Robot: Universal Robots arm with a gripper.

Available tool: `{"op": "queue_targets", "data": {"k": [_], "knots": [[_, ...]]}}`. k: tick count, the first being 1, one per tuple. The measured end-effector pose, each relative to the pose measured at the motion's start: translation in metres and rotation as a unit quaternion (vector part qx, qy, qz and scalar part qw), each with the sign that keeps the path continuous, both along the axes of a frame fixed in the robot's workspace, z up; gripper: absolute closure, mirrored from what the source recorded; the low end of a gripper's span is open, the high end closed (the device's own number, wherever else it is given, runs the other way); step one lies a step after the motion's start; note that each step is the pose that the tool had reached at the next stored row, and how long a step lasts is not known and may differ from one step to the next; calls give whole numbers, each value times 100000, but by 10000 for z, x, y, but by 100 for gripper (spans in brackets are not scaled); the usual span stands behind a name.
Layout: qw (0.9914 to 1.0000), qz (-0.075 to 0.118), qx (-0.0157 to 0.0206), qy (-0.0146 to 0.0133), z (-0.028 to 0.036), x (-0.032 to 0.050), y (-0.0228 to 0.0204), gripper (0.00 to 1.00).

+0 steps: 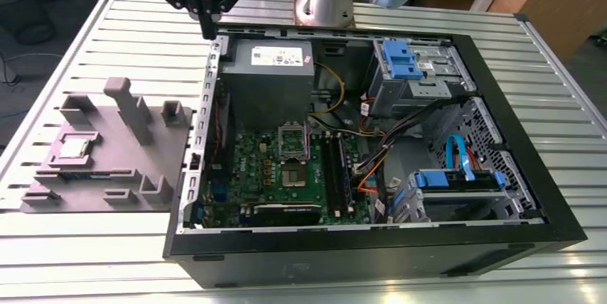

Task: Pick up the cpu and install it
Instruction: 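Reach for the cpu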

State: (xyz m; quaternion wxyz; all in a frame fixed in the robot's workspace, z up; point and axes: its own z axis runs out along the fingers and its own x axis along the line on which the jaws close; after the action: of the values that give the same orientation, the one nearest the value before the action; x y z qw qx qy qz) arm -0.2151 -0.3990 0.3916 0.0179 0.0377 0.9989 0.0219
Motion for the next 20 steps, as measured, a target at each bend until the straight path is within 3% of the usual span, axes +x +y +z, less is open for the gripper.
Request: {"op": "queue_targets", "data": {"k": [20], "knots": [[100000,-2,0,-47,-13,-371,0,89]]}}
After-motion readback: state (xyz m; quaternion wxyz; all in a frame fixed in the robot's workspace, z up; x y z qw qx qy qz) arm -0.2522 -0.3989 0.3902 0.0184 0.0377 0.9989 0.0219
